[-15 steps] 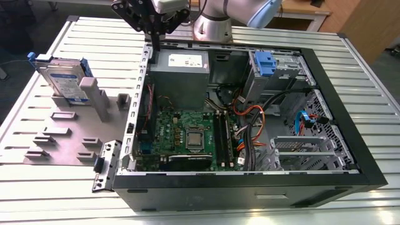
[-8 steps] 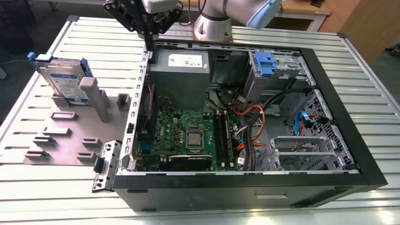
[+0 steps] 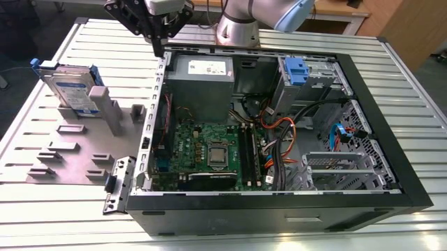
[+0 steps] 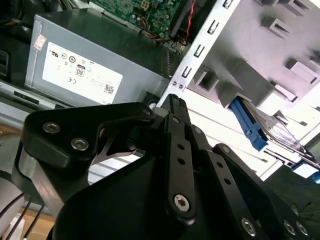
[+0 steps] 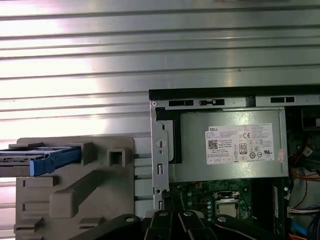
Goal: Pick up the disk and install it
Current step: 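Reach for the disk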
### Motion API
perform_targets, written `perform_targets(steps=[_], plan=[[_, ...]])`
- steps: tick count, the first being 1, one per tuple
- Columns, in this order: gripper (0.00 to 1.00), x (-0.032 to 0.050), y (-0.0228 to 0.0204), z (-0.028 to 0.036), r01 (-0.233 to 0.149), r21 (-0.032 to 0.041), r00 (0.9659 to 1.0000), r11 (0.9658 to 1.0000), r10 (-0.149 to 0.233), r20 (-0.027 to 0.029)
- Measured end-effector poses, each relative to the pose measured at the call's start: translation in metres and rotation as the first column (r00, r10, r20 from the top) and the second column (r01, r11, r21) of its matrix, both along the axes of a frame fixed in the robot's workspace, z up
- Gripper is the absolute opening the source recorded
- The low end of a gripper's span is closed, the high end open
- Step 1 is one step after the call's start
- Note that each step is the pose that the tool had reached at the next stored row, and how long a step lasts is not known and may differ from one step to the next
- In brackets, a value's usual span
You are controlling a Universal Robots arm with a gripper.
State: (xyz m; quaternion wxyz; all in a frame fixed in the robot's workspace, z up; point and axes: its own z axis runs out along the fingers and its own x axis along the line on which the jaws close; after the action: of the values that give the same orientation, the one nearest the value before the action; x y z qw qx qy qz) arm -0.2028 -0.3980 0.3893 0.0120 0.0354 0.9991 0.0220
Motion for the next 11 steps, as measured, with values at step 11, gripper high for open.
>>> perform_targets(steps=[11], plan=[[0.11,-0.0173,0.0,-0.0012,0.0,0.0002,1.0,1.0,0.0,0.0]])
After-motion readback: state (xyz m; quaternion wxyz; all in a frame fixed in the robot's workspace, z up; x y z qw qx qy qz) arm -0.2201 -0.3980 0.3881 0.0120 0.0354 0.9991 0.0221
